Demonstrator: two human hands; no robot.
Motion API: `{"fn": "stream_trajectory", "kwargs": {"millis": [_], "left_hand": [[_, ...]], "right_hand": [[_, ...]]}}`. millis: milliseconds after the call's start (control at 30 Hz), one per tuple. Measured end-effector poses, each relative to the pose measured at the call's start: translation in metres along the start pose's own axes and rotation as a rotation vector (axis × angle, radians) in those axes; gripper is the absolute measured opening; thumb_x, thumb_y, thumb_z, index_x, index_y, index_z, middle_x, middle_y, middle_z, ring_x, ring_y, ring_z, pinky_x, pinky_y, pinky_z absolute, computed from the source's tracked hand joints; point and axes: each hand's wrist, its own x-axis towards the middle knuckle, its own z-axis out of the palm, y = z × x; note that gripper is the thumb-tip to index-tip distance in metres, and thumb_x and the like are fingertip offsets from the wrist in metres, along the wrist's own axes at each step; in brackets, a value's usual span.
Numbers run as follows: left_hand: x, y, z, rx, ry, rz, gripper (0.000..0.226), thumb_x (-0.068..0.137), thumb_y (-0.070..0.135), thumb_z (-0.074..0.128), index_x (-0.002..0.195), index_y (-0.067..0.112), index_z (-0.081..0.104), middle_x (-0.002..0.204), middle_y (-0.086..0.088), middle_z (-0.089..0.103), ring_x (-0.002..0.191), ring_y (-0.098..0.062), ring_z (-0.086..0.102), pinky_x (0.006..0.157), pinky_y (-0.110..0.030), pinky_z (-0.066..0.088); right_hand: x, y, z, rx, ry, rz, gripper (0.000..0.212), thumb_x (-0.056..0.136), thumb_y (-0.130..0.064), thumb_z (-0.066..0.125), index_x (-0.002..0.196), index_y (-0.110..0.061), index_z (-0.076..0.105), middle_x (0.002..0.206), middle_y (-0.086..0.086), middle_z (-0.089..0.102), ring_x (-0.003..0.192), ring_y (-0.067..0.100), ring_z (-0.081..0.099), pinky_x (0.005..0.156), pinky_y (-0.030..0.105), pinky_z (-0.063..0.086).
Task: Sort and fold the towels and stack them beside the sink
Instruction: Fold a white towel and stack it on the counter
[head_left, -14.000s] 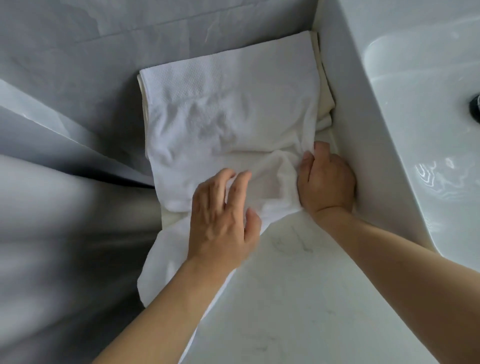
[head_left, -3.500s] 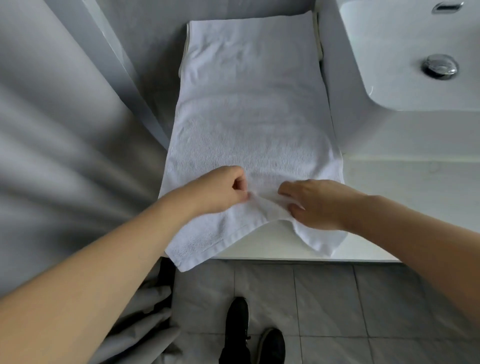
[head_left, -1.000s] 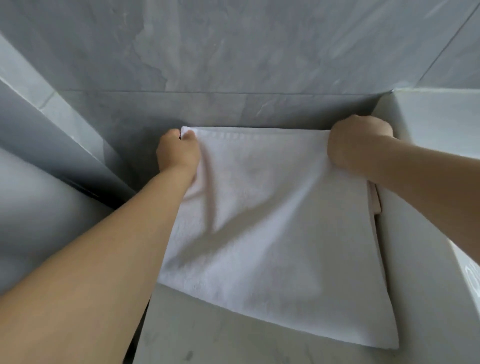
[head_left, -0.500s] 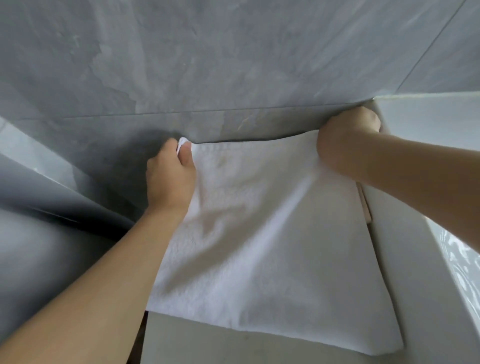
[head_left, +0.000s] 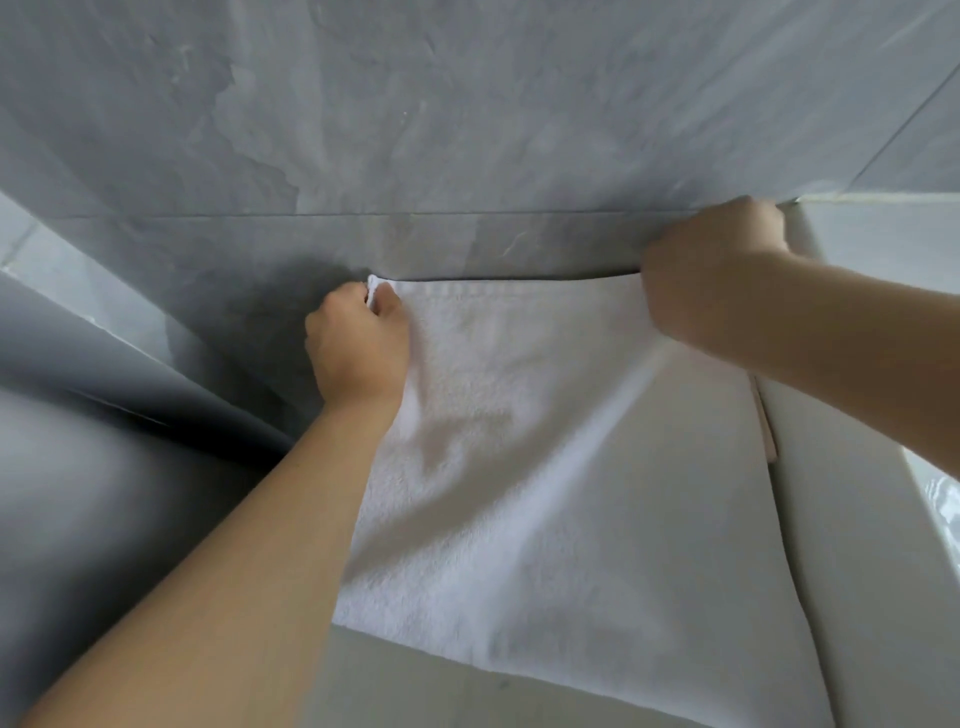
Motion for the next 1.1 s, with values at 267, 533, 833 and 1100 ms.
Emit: {"fn": "stream_trajectory", "kwargs": {"millis": [267,533,833,1100], "left_hand": [[0.006,0.006,-0.007,-0.058,-0.052,-0.066,0.051,0.1,0.027,0.047,0.053,0.012,0.033,0.05,-0.002,0.036,0.049,-0.023,0.035,0.048,-0.034,0.019],[-0.007,-0.027,-0.041,-0.138,-0.364,-0.128,0.044,0.096,0.03,0.053,0.06,0.017,0.031,0.052,0.004,0.03,0.046,-0.013,0.028,0.044,-0.025,0.024],[-0.023,-0.038,-0.087,-0.267,-0.738,-0.492,0.042,0.084,0.048,0.067,0.105,0.011,0.072,0.102,-0.011,0.072,0.095,-0.028,0.069,0.087,-0.045,0.055],[-0.069,-0.057,-0.141,-0.388,-1.223,-0.388,0.031,0.088,0.035,0.071,0.118,0.025,0.071,0.115,0.01,0.073,0.108,-0.009,0.068,0.103,-0.033,0.045]], "right_hand": [[-0.012,-0.069,0.035,0.575,0.303,-0.586,0.068,0.091,-0.057,0.017,0.147,-0.025,0.039,0.148,0.005,0.039,0.136,0.028,0.037,0.117,0.038,0.022],[0.003,-0.077,0.06,0.735,0.405,-0.601,0.064,0.099,-0.053,0.019,0.155,-0.023,0.026,0.162,-0.001,0.02,0.148,0.016,0.018,0.121,0.032,0.003],[0.003,-0.08,0.056,0.693,0.351,-0.587,0.065,0.098,-0.055,0.011,0.157,-0.027,0.012,0.164,-0.005,0.009,0.15,0.015,0.01,0.121,0.032,-0.003],[0.002,-0.082,0.054,0.614,0.333,-0.562,0.068,0.095,-0.056,-0.001,0.157,-0.029,-0.003,0.164,-0.007,-0.005,0.151,0.013,-0.003,0.12,0.031,-0.01]]}}
